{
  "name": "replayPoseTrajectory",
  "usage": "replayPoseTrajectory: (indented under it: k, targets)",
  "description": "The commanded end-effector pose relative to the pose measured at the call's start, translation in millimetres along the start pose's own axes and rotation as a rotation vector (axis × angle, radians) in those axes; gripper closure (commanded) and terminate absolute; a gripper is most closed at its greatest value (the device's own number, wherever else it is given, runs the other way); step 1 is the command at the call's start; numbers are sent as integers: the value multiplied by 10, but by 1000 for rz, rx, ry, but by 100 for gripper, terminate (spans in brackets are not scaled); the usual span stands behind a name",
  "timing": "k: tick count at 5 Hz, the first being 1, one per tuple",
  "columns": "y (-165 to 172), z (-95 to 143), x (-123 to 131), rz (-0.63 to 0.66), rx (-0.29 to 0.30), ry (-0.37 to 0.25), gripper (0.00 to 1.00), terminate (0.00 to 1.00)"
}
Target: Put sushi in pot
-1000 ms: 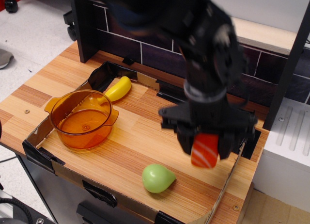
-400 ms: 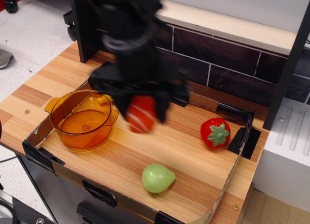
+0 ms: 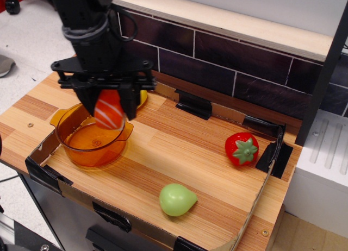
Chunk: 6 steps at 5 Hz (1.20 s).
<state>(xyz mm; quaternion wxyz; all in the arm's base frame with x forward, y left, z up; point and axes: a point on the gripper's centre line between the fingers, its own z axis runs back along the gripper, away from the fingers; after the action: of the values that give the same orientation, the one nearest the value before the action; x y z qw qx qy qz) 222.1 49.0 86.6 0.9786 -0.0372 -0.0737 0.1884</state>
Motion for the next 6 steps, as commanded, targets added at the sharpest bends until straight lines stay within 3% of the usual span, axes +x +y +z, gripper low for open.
replayPoseTrajectory:
  k: [1, 3, 6]
  targets:
    - [234, -39, 204, 29, 71, -54, 100, 0]
    - [302, -315, 235, 23, 140, -18, 100, 0]
    - [315, -588, 165, -5, 196, 10, 100, 0]
